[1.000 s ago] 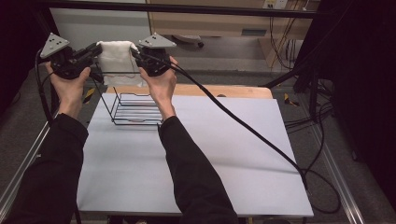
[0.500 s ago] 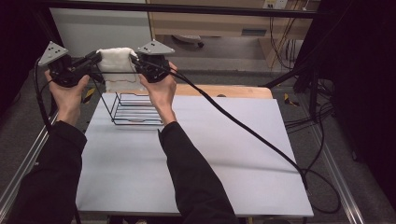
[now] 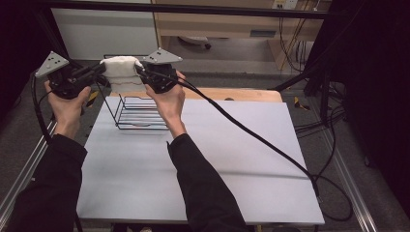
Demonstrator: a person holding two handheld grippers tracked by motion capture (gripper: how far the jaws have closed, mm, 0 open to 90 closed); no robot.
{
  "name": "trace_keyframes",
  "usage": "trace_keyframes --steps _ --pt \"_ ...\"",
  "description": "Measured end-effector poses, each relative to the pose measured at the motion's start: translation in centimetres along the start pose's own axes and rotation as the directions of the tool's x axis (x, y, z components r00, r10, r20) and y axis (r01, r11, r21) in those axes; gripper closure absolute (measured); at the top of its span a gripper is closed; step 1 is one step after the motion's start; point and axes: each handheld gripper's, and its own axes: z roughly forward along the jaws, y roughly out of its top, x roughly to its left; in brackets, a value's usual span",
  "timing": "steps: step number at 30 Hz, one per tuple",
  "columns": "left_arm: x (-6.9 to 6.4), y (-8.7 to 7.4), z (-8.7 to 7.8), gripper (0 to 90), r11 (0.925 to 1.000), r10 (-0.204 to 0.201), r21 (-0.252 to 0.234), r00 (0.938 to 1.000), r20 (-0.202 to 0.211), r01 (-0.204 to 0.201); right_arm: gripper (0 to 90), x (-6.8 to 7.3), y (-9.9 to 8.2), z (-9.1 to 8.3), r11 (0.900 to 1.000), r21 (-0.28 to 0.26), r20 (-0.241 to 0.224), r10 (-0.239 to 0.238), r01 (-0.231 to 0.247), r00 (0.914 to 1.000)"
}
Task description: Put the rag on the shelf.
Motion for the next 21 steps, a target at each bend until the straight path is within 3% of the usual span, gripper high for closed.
trace_keyframes --steps 7,14,21 --pt "-0.4 -0.8 -1.3 80.8 0.9997 -0.021 0.015 0.9998 0.005 0.021 80.9 0.5 -1.0 -0.5 0.9999 0.011 -0.029 0.005 -0.004 0.9996" --pt "-0.7 -1.2 -1.9 79.2 0.9989 -0.011 0.045 0.9999 -0.002 0.011 80.9 0.8 -1.7 -0.4 0.9993 0.033 -0.033 -0.013 0.014 0.9994" --pt "-0.6 -0.2 -2.9 77.3 0.9976 -0.013 0.068 0.9995 -0.029 0.015 81.0 1.0 -1.9 -0.5 0.9991 0.032 -0.033 -0.027 0.028 0.9991"
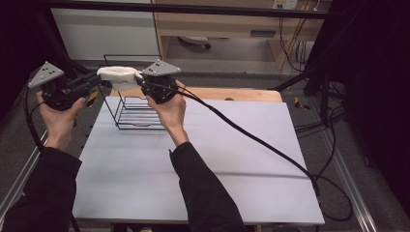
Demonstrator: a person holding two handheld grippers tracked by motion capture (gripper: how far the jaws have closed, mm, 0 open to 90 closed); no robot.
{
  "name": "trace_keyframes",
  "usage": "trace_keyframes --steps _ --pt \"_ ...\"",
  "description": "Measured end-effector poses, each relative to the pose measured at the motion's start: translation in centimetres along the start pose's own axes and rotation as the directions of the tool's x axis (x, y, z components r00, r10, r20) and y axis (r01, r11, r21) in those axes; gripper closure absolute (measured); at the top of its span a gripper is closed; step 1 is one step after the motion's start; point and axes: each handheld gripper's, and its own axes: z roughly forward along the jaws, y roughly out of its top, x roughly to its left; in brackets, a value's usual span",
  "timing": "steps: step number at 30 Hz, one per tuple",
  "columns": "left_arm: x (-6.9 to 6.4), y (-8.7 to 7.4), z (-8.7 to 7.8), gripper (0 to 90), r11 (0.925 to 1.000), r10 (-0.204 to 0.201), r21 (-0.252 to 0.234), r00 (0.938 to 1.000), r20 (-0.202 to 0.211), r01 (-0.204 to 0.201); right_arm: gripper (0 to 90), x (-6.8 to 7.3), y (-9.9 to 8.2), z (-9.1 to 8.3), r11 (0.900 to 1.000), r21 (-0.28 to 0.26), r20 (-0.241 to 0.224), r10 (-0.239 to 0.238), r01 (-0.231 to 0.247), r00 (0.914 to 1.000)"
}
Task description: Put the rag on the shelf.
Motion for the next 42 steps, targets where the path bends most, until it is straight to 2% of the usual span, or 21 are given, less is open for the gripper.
trace_keyframes --steps 5,7,11,15,20,28,30,37,40,42 --pt "0.4 1.6 -0.6 78.3 0.9997 -0.023 -0.006 0.9992 -0.033 0.023 81.0 0.0 -0.4 0.0 1.0 -0.001 -0.001 0.004 -0.004 1.0" --pt "0.6 2.2 -0.5 81.2 0.9993 -0.035 0.008 0.9986 -0.039 0.036 81.0 0.0 -0.5 -0.1 1.0 0.0 -0.001 0.001 -0.001 1.0" --pt "0.5 3.1 0.4 88.4 0.9975 -0.058 0.04 0.9979 -0.028 0.059 80.9 0.0 -0.5 -0.1 1.0 -0.001 -0.002 0.002 -0.002 1.0" --pt "0.1 3.3 1.7 89.7 0.9944 -0.077 0.073 0.997 0.003 0.077 80.8 0.1 -0.6 -0.1 1.0 0.004 -0.002 -0.007 0.007 1.0" --pt "-0.2 3.0 2.8 89.7 0.9907 -0.076 0.115 0.9967 0.028 0.072 80.6 0.1 -0.9 -0.1 0.9999 0.008 -0.005 -0.012 0.012 0.9999" --pt "-0.6 1.4 3.0 89.7 0.9869 -0.072 0.149 0.9951 0.069 0.061 78.0 0.2 -1.0 -0.3 0.9996 0.023 -0.012 -0.018 0.018 0.9998" --pt "-0.7 1.1 3.0 89.6 0.9875 -0.064 0.149 0.9955 0.07 0.053 76.4 0.2 -0.9 -0.3 0.9995 0.027 -0.017 -0.019 0.019 0.9997" --pt "-0.8 0.1 2.9 89.6 0.9858 -0.078 0.154 0.9945 0.07 0.066 68.8 0.2 -0.6 -0.8 0.9991 0.039 -0.031 -0.016 0.017 0.9994" --pt "-0.7 -0.1 2.8 89.6 0.9854 -0.08 0.156 0.9947 0.065 0.069 62.3 0.3 -0.3 -1.2 0.9995 0.023 -0.032 -0.019 0.019 0.9993" --pt "-0.7 -0.3 2.9 89.7 0.985 -0.08 0.158 0.9949 0.062 0.069 61.4 0.2 0.0 -1.5 0.9998 0.008 -0.037 -0.015 0.015 0.9992"
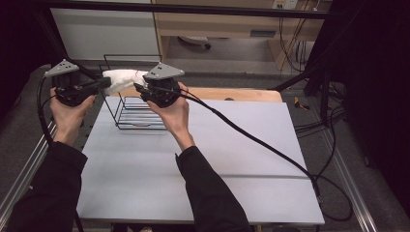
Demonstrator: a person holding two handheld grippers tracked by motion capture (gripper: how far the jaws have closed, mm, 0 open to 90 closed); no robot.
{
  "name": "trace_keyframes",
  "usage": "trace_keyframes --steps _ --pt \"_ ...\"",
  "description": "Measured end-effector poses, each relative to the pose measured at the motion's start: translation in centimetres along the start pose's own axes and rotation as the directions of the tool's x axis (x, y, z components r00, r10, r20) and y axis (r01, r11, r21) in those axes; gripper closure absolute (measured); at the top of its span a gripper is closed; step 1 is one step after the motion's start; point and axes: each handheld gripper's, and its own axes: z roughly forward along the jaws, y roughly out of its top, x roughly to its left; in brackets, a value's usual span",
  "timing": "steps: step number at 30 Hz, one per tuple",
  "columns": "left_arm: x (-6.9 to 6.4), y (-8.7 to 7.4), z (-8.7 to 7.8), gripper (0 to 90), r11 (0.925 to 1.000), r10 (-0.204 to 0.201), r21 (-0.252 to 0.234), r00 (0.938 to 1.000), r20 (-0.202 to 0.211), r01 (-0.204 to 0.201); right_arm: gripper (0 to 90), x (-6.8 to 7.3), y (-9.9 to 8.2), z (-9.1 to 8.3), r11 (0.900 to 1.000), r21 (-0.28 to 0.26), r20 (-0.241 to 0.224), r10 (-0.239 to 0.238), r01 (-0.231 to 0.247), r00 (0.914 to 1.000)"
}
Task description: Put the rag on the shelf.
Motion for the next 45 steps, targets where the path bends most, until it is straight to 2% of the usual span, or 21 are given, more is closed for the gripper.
trace_keyframes --steps 3,5,8,11,14,17,21,25,29,32,39,45 --pt "0.0 -0.3 0.3 89.7 1.0 0.002 0.006 1.0 -0.005 -0.002 63.5 -0.2 0.4 -0.3 0.9999 -0.012 -0.003 0.007 -0.007 1.0" --pt "-0.1 -0.6 0.5 89.7 0.9999 0.006 0.01 1.0 -0.005 -0.006 72.5 -0.4 0.4 -0.3 0.9997 -0.004 -0.02 0.026 -0.026 0.9995" --pt "-0.2 -0.9 0.8 89.6 0.9997 0.015 0.018 0.9998 -0.009 -0.015 83.6 -0.3 0.0 0.2 0.9984 0.038 -0.045 0.044 -0.043 0.998" --pt "-0.2 -1.3 0.9 89.6 0.9996 0.021 0.02 0.9997 -0.014 -0.02 88.9 -0.1 -0.9 1.2 0.9947 0.093 -0.056 0.048 -0.042 0.9973" --pt "-0.2 -1.6 0.9 89.6 0.9992 0.031 0.024 0.9993 -0.019 -0.031 90.0 0.0 -1.8 2.2 0.9913 0.122 -0.055 0.057 -0.05 0.9969" --pt "-0.1 -2.0 1.2 89.5 0.9987 0.041 0.031 0.9986 -0.034 -0.04 90.0 -0.1 -2.4 2.9 0.9894 0.137 -0.021 0.053 -0.05 0.9984" --pt "0.1 -2.3 1.9 88.6 0.9987 0.042 0.029 0.9981 -0.045 -0.041 90.0 -0.4 -2.8 3.6 0.9887 0.14 0.01 0.054 -0.055 0.9985" --pt "0.2 -2.6 1.9 87.4 0.9992 0.033 0.023 0.9987 -0.04 -0.032 89.0 -0.6 -2.9 3.7 0.9886 0.137 0.01 0.062 -0.063 0.998" --pt "0.0 -2.6 1.1 82.9 0.999 0.041 0.02 0.9988 -0.028 -0.04 84.4 -0.2 -2.4 3.0 0.9917 0.118 -0.014 0.054 -0.052 0.9985" --pt "-0.1 -2.7 0.4 75.4 0.9991 0.036 0.022 0.9991 -0.022 -0.036 78.4 -0.1 -1.9 2.0 0.9925 0.111 -0.031 0.056 -0.053 0.9979" --pt "-0.9 -4.2 -0.3 56.1 0.9944 0.068 0.082 0.9977 -0.009 -0.067 57.9 -0.3 -1.8 -0.2 0.9878 0.136 -0.055 0.084 -0.076 0.995" --pt "-1.7 -6.3 -0.4 37.7 0.9916 0.065 0.111 0.9977 0.021 -0.067 37.8 -0.8 -2.9 -2.1 0.9826 0.169 -0.038 0.085 -0.078 0.9956"
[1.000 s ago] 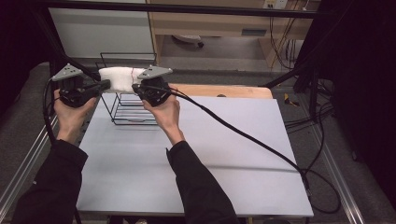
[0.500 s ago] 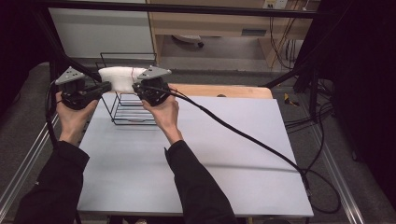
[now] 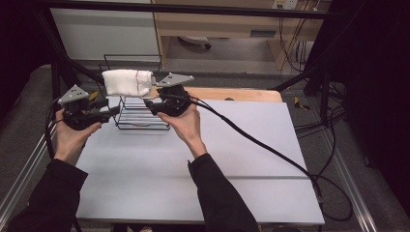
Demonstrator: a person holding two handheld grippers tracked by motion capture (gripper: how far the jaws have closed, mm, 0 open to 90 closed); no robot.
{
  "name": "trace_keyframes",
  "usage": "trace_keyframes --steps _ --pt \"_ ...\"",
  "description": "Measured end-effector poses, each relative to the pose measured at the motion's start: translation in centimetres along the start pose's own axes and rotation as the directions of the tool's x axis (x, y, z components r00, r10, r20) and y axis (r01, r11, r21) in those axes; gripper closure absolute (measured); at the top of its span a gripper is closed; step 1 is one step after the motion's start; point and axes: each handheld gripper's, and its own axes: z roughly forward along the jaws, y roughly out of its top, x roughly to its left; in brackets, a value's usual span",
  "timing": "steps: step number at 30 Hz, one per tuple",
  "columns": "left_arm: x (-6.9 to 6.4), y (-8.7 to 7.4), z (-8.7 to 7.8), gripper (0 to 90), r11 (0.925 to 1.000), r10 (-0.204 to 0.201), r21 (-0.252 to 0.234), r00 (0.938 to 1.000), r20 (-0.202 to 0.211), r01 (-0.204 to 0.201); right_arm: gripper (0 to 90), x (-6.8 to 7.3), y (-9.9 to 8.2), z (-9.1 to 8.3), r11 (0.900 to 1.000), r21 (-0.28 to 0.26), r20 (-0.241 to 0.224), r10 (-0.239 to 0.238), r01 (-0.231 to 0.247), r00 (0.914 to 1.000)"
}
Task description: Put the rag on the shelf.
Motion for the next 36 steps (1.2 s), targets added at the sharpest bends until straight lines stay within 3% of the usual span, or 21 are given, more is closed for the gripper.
trace_keyframes --steps 7,13,25,36 --pt "-1.4 -2.6 0.6 18.5 0.9995 0.006 0.031 0.9999 0.014 -0.006 19.5 -1.3 -2.4 -2.3 0.9991 0.025 0.02 0.033 -0.034 0.9993" --pt "-2.5 -4.8 1.2 7.4 0.9964 0.016 0.083 0.9996 0.024 -0.018 10.4 -2.9 -5.2 -4.7 0.9962 0.022 0.028 0.084 -0.085 0.9961" --pt "-4.4 -8.9 2.2 4.3 0.9894 -0.014 0.145 0.9961 0.087 0.001 3.8 -6.4 -12.6 -10.1 0.9802 0.062 0.051 0.185 -0.188 0.9814" --pt "-5.5 -11.9 2.3 5.6 0.9855 -0.011 0.17 0.9942 0.107 -0.008 2.8 -8.4 -19.7 -14.7 0.9683 0.111 0.089 0.215 -0.224 0.9726"
